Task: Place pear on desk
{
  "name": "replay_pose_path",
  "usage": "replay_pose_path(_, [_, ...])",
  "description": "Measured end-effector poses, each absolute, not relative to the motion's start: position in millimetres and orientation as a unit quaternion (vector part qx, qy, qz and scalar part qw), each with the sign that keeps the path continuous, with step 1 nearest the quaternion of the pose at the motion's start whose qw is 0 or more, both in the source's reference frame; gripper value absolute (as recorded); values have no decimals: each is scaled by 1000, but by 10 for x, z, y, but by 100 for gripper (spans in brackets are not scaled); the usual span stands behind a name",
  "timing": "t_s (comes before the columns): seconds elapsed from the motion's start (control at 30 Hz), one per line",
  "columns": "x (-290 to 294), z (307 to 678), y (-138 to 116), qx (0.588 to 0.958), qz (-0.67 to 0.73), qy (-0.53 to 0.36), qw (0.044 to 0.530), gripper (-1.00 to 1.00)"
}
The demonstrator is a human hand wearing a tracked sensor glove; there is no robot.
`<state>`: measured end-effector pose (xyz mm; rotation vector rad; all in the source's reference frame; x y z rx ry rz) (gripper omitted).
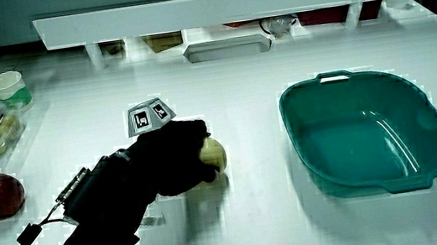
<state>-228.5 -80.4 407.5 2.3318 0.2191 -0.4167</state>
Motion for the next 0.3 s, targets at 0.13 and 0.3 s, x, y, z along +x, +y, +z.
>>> replay_pose_path(0.13, [-2335, 4103, -816, 902, -173, 76, 388, 0])
replay_pose_path(0.3, [-2381, 4160, -771, 897, -190, 73, 392, -20])
